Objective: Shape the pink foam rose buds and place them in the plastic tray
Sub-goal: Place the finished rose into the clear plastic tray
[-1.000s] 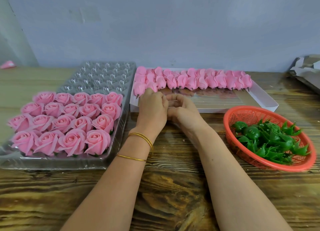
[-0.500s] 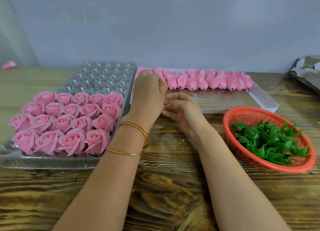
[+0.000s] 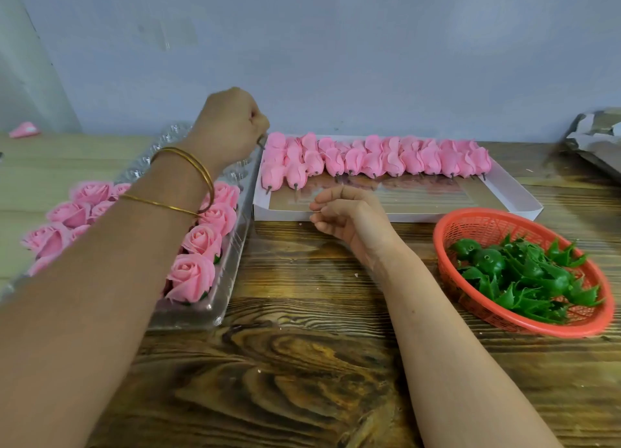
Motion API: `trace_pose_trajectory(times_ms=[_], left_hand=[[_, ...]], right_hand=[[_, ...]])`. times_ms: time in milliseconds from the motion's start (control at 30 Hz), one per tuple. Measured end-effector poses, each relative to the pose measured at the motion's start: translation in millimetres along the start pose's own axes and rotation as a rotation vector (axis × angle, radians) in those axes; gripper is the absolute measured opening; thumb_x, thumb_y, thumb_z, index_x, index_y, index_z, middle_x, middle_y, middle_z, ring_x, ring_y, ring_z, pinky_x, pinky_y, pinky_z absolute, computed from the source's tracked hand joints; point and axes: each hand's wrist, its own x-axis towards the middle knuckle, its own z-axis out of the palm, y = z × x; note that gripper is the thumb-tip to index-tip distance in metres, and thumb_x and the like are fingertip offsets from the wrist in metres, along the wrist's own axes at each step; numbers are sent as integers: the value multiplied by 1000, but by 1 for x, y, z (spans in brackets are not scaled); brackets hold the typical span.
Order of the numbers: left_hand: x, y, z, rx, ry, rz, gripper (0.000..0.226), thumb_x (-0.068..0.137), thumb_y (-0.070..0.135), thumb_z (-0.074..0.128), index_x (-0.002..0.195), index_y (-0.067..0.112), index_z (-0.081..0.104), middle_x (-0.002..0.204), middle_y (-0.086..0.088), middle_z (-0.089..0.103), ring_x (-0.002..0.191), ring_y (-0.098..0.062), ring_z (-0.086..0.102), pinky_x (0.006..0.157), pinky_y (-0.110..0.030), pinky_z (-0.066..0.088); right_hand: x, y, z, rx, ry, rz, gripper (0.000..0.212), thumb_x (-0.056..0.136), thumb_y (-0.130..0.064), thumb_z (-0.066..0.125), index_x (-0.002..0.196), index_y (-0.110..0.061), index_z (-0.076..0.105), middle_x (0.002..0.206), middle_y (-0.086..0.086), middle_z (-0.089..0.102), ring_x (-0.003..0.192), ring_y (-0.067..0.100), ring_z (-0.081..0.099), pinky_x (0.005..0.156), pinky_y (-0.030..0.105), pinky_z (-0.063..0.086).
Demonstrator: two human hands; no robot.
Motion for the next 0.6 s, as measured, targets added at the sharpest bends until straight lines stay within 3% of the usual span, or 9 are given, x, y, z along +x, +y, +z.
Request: trace_pose_trajectory(times_ms=[167, 333, 467, 600], left_hand=[[4, -41, 17, 169, -205, -67, 26, 90, 7, 49, 77, -6, 68, 72, -29, 54, 69, -29, 46, 63, -33, 34], [4, -56, 27, 253, -320, -62, 42, 94, 5, 45, 52, 5, 39, 52, -15, 38, 64, -29, 44, 60, -32, 32], [3, -58, 35, 277, -401, -47, 46, 97, 8, 45, 52, 7, 34, 56, -20, 38, 66, -28, 41, 61, -33, 30], [4, -58, 42, 291, -471, -51, 46, 101, 17, 43, 57, 5, 41, 69, -25, 50, 70, -29, 43, 64, -32, 32]], right_hand=[[-1, -1, 1, 0, 7, 13, 22, 78, 13, 52, 86, -2, 65, 85, 13, 66, 71, 18, 65, 70, 25, 53], [-1, 0, 1, -24, -7, 14, 21, 61, -2, 58, 80, -5, 68, 80, 9, 68, 69, 15, 67, 67, 22, 53], [1, 1, 0, -57, -7, 14, 21, 57, -7, 58, 74, -7, 70, 69, 8, 68, 67, 14, 67, 66, 21, 53], [0, 1, 0, -59, -13, 16, 21, 57, -7, 57, 74, -6, 70, 68, 8, 67, 67, 13, 67, 66, 21, 53]])
